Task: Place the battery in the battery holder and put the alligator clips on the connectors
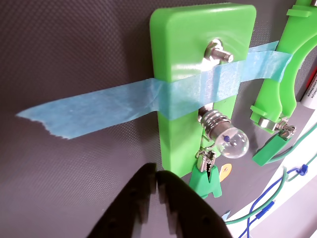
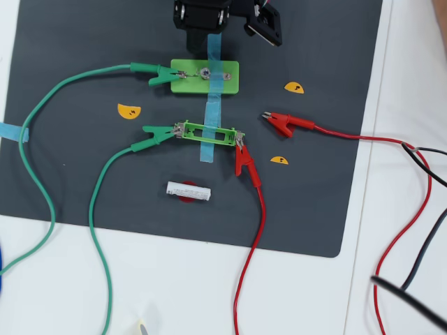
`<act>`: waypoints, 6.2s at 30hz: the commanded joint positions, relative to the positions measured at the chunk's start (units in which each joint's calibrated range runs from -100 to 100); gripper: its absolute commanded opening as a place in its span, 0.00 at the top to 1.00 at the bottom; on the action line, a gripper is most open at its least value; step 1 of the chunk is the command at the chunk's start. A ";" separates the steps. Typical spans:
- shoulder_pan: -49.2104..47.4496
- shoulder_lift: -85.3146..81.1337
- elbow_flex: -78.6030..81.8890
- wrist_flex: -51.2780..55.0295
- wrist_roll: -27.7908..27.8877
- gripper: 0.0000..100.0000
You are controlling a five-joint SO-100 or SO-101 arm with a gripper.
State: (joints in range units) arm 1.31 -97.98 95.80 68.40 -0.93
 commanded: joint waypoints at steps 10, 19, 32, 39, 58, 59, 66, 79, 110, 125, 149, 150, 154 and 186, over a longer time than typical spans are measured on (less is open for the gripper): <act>-0.40 -0.41 -2.20 0.10 0.20 0.99; 1.75 0.70 -17.79 -0.68 5.19 0.99; -0.19 40.32 -53.62 -6.32 4.46 0.99; -2.13 74.18 -80.34 -5.19 3.27 0.99; -4.99 122.63 -123.00 9.22 0.46 0.93; -4.99 123.99 -124.58 9.82 0.46 0.92; -4.79 129.42 -130.19 10.60 -2.03 0.90; -2.64 132.05 -130.19 10.00 -4.53 0.86; -0.50 136.29 -130.01 9.56 -4.22 0.83; -0.50 139.43 -129.84 6.18 -4.48 0.83; -0.50 141.72 -129.84 6.09 -4.53 0.99; -0.50 141.72 -129.84 6.09 -4.53 0.99; -0.60 141.13 -130.10 6.09 -4.53 0.99; -0.50 132.22 -138.69 28.82 -5.88 0.99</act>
State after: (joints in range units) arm 0.44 37.70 -40.98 95.86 -6.96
